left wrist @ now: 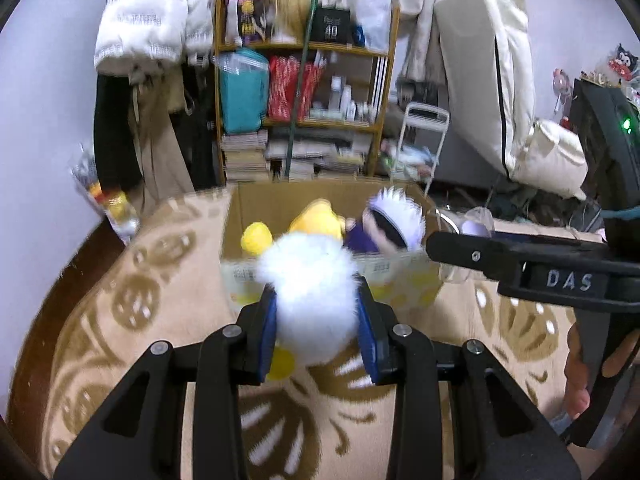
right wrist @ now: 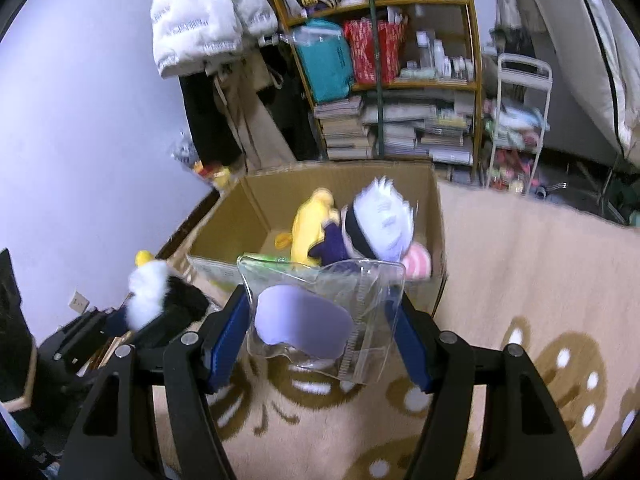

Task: Organize soft objects
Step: 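Lift the pompom and clear bag with both tools over the box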

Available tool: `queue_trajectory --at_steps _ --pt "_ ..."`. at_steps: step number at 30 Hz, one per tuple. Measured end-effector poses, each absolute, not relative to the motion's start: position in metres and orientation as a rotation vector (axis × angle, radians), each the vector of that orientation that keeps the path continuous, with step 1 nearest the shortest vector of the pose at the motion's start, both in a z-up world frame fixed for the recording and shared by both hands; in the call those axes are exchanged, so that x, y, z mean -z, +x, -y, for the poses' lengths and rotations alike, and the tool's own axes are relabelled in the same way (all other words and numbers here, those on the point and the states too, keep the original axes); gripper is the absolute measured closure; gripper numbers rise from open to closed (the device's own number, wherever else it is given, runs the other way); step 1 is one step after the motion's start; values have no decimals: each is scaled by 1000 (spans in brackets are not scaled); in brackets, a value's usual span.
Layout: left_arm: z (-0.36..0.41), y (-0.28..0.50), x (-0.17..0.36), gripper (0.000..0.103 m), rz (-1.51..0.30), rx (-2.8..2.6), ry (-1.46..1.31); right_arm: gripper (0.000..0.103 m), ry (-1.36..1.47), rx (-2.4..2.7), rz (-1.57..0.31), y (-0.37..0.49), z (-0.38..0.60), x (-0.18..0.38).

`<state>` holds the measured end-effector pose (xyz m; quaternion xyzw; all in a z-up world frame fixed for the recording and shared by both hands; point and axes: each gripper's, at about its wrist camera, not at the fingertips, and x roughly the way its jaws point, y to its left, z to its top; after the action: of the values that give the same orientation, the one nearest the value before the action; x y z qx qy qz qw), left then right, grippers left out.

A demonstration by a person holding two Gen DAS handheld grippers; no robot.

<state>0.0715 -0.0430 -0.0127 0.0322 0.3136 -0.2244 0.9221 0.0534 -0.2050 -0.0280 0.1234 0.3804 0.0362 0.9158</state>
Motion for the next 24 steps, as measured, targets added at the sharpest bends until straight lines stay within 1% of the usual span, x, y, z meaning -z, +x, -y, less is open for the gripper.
queue_trajectory --at_steps 4,11,16,24 --pt "48 77 -9 69 -550 436 104 31 245 -74 -738 60 211 14" --pt "54 113 -28 68 -499 422 106 31 181 -77 -691 80 217 2" --pt "62 136 -24 68 -499 416 142 31 152 -72 -671 94 221 5" --pt "70 156 1 67 -580 447 111 29 186 -85 -652 119 234 23"
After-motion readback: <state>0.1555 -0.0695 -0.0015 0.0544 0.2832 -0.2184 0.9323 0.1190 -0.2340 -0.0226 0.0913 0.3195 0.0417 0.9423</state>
